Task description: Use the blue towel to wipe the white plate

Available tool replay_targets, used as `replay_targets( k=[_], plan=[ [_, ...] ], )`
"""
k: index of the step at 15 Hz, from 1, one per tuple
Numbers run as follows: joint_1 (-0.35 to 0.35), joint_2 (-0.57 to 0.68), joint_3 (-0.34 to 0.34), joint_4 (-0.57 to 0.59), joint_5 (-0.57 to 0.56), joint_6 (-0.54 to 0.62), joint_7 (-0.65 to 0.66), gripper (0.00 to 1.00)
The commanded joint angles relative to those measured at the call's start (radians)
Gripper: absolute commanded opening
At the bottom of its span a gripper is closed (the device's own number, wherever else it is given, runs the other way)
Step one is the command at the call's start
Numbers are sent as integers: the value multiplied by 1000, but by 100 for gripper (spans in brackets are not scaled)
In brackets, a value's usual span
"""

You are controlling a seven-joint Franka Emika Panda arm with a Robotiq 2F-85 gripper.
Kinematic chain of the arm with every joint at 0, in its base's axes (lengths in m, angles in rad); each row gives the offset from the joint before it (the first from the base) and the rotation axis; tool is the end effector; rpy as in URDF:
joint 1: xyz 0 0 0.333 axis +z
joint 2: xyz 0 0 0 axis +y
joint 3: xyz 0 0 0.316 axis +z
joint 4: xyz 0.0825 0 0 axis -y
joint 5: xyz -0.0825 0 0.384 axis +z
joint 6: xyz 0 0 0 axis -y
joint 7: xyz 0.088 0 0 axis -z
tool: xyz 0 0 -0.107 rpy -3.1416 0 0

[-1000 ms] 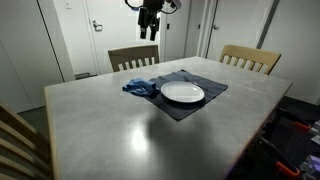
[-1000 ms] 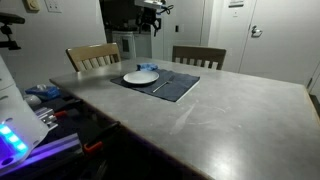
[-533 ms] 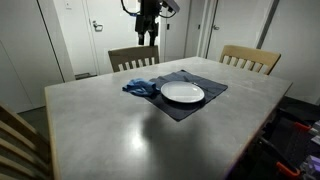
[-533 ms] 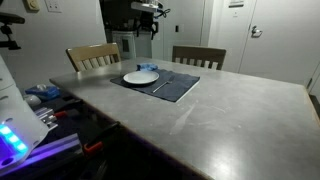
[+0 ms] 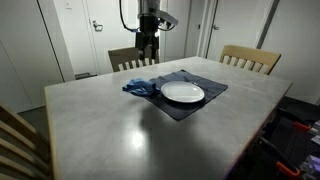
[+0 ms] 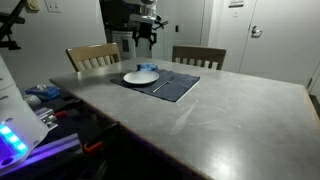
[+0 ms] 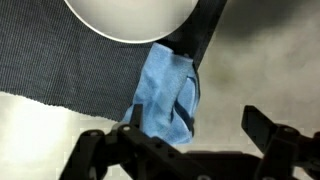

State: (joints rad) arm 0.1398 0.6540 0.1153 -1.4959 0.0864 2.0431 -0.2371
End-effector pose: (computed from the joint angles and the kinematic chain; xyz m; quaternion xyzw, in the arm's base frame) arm 0.6800 0.1690 0.2796 -0.9732 -0.2119 0.0522 0.0724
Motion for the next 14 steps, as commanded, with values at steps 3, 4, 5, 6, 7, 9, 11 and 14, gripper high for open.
replay_targets(
  k=[3, 4, 5, 6, 7, 9, 11, 14],
  plan=[
    [30, 76, 2, 46, -25, 10, 118, 100],
    [37, 87, 3, 48, -25, 15, 133, 100],
    [45, 97, 3, 53, -27, 17, 147, 100],
    [54, 109, 2, 59, -31, 21, 159, 100],
    [62, 118, 1, 64, -33, 22, 174, 100],
    [74, 137, 1, 76, -40, 24, 191, 100],
    [87, 157, 0, 93, -48, 24, 210, 100],
    [99, 190, 0, 122, -48, 24, 234, 100]
  ],
)
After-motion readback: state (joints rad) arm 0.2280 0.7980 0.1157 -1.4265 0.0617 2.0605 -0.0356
